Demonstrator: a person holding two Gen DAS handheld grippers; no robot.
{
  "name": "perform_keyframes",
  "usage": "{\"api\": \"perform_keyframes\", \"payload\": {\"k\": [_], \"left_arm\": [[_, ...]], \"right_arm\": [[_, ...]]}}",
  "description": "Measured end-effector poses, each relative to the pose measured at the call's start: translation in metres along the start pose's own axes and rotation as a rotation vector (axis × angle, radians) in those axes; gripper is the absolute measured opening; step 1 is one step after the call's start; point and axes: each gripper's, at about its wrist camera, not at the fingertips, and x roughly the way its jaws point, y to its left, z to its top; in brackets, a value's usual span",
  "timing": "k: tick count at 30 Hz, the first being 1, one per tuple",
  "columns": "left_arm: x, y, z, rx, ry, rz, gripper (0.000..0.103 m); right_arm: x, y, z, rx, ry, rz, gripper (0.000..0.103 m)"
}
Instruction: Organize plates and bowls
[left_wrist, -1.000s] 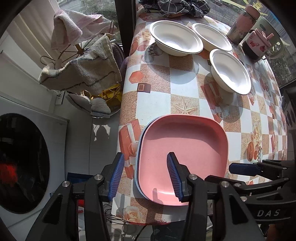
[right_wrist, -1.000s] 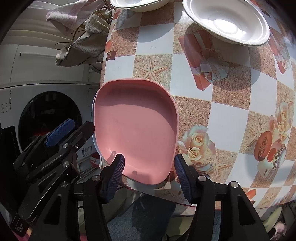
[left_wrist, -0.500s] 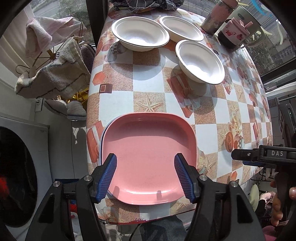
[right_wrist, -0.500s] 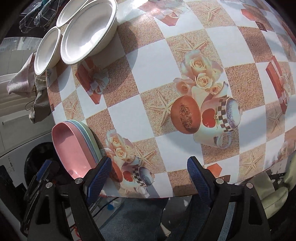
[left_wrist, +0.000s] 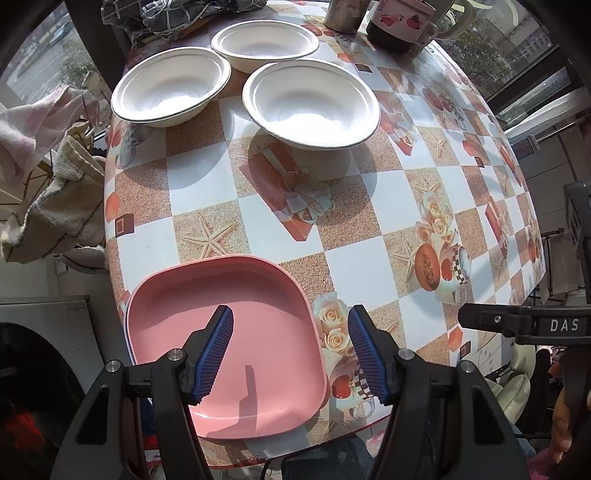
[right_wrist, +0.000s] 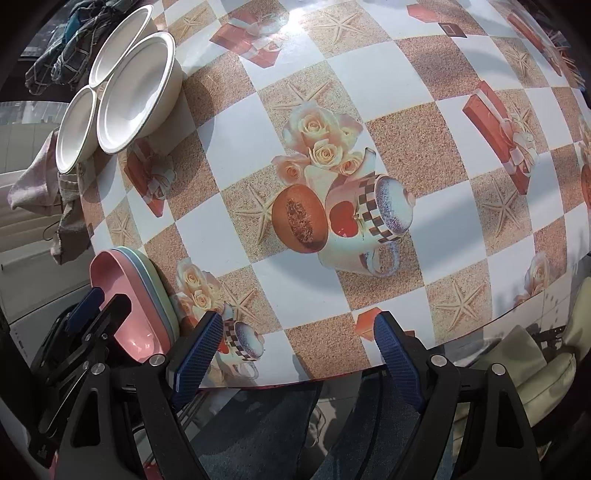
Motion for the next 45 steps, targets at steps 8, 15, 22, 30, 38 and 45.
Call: {"api": "perform_keyframes", "payload": {"k": [8, 15, 22, 30, 38, 45], "left_arm": [[-0.010, 0.005, 0.041, -0.139, -0.023, -0.016, 0.069], [0.005, 0.019, 0.091, -0.329, -0.023, 0.007, 0.069], [0.043, 0.033, 0.130, -0.465, 0.024, 0.059, 0.069], [0.077, 0.043, 0.150, -0.551, 0.080, 0.074, 0.065], [0.090, 0.043, 0.157, -0.545, 0.105, 0.046, 0.029], [0.094, 0.035, 0.161, -0.504, 0.105, 0.003, 0.022]], "right_arm": [[-0.024, 0.020, 0.036, -0.123, -0.064, -0.048, 0.085], [-0.032, 0.064, 0.113, -0.285, -0.079, -0.068, 0.085], [-0.028, 0.100, 0.182, -0.374, -0.092, -0.036, 0.085], [0.003, 0.131, 0.216, -0.464, -0.043, -0.026, 0.085], [0.022, 0.145, 0.213, -0.530, -0.018, -0.032, 0.046], [0.025, 0.129, 0.212, -0.476, 0.017, 0.046, 0.020]]}}
